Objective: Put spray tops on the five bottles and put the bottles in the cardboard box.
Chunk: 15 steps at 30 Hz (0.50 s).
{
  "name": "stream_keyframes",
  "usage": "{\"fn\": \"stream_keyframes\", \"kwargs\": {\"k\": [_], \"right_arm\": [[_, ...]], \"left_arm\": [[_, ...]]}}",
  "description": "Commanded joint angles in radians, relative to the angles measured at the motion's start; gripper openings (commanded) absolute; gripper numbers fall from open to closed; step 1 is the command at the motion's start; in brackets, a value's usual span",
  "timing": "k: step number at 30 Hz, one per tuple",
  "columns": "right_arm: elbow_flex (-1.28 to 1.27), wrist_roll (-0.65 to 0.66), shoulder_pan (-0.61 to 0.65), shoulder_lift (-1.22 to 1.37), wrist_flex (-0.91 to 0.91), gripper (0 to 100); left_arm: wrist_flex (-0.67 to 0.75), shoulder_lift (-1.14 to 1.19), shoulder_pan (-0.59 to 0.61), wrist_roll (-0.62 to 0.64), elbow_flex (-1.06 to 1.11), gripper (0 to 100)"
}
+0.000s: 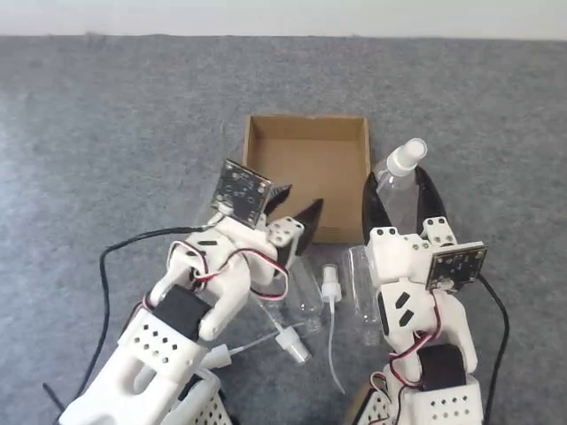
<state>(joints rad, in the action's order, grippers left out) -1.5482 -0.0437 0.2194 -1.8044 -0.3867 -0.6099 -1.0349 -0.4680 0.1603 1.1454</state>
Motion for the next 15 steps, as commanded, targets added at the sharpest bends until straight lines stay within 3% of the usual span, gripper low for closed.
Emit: {"fn": "stream_keyframes", "kwargs": {"k": [1, 7, 15], "right_arm": [[0.075, -0.029, -0.002, -0.012, 0.05, 8.0], [0.075, -0.23, -0.007, -0.012, 0.074, 8.2], [0.075, -0.255, -0.002, -0.012, 0.071, 8.0]], "left_arm": [[0.078, -0.028, -0.054, -0.015, 0.022, 16], [0.184, -0.028, -0.086, -0.015, 0.087, 16], [0.198, -0.02, -0.086, -0.015, 0.09, 16]]}}
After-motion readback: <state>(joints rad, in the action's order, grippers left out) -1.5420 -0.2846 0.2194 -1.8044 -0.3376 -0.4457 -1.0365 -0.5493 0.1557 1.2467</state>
